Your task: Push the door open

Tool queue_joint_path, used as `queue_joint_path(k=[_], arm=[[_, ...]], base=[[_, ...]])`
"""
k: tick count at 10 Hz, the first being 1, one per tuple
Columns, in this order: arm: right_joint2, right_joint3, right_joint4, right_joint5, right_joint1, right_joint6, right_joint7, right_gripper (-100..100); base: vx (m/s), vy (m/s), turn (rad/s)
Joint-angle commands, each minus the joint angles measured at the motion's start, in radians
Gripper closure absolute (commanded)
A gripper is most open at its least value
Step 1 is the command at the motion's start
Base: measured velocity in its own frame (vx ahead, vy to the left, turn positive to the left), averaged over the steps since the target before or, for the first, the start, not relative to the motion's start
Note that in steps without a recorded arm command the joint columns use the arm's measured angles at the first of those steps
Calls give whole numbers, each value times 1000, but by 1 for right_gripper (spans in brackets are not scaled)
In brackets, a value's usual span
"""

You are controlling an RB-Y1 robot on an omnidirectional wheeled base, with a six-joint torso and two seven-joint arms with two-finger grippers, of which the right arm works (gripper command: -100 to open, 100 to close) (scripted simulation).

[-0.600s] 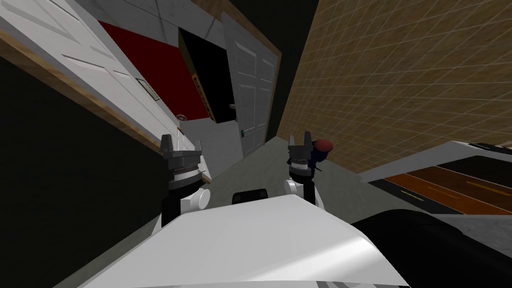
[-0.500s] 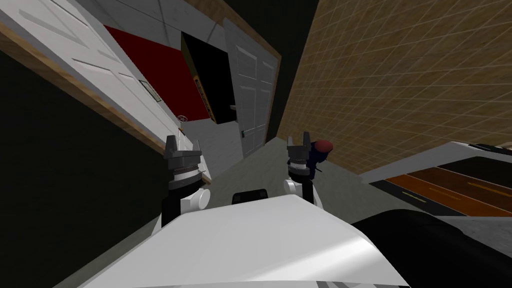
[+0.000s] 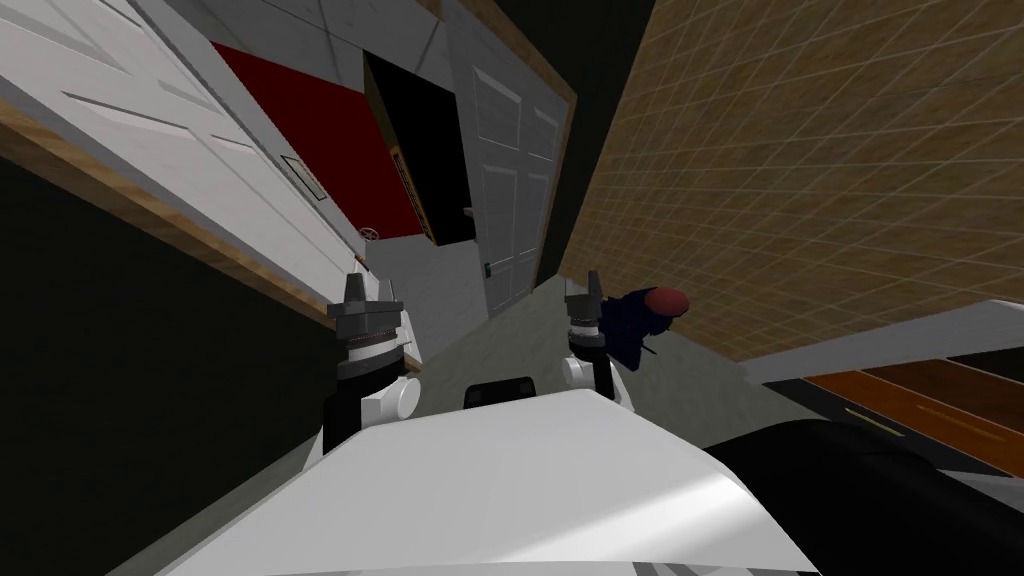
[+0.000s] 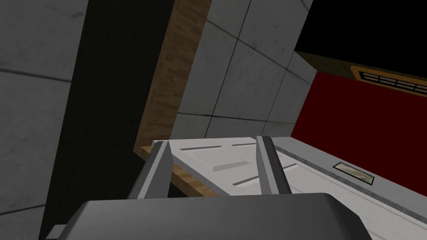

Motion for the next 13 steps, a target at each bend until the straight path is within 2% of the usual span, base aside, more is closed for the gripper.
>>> queue_joint_path(k=[1, 5, 11, 12, 13], arm=[[-4, 5, 33, 1, -13, -4, 3, -100], [-14, 15, 131, 4, -51, -18, 7, -100], [-26, 34, 305, 8, -119, -42, 15, -100], [-26, 34, 306, 8, -119, -42, 15, -100], [-27, 37, 337, 9, -131, -47, 17, -100]], base=[[94, -14, 41], [82, -13, 51], [100, -24, 67], [62, -27, 14], [56, -20, 49]])
